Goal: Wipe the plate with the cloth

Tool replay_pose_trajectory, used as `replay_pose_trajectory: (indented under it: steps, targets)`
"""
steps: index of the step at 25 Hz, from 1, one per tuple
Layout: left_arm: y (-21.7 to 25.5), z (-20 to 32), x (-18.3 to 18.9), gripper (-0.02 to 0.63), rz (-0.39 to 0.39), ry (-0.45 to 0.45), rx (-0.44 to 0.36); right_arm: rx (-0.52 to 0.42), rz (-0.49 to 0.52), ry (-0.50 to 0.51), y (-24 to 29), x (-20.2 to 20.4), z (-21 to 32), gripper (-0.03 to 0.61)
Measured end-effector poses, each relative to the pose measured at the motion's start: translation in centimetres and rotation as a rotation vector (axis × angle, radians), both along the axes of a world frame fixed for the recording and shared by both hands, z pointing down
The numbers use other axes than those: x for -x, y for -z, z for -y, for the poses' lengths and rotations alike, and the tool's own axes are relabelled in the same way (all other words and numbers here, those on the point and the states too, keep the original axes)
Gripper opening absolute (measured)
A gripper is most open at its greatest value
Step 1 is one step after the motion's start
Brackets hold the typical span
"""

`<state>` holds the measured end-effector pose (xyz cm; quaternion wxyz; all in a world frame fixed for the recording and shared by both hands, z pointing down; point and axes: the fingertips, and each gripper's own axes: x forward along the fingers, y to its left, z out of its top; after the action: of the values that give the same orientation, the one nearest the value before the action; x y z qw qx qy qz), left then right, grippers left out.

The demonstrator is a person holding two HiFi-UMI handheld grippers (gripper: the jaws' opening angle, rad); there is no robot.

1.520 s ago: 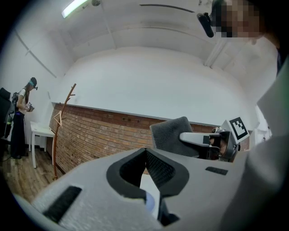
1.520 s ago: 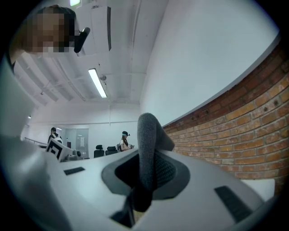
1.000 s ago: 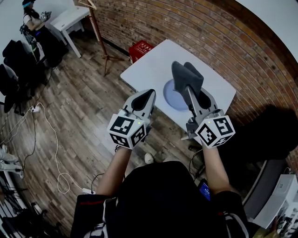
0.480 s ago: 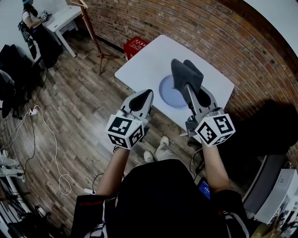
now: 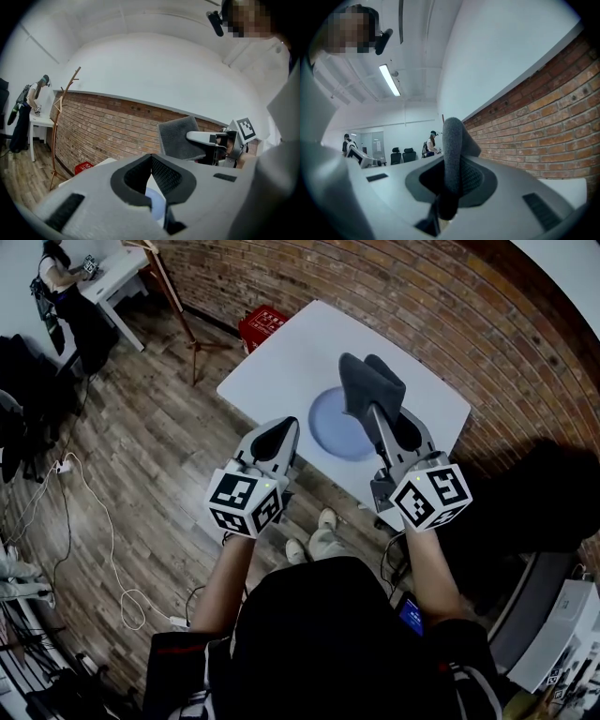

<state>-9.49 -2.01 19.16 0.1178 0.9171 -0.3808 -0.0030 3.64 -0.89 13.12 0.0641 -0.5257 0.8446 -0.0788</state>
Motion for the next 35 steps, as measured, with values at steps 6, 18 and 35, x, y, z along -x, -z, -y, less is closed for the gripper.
replay_pose_trajectory:
  steps: [6, 18, 35]
  targets:
    - [-1.5, 2.4, -1.7, 0.018, 0.013, 0.005, 0.025, 0.03, 0.01, -0.003, -1.6, -2.1, 2.3, 0.054]
    - [-4.8, 6.2, -4.2, 0.018, 0.043, 0.003, 0.079, 0.096, 0.012, -0.007, -4.7, -5.0, 5.9, 0.054]
    - [-15.2, 10.4, -5.2, 0.02, 0.138, 0.011, 0.274, 0.243, 0.02, 0.014, -11.9, -6.2, 10.9, 0.054]
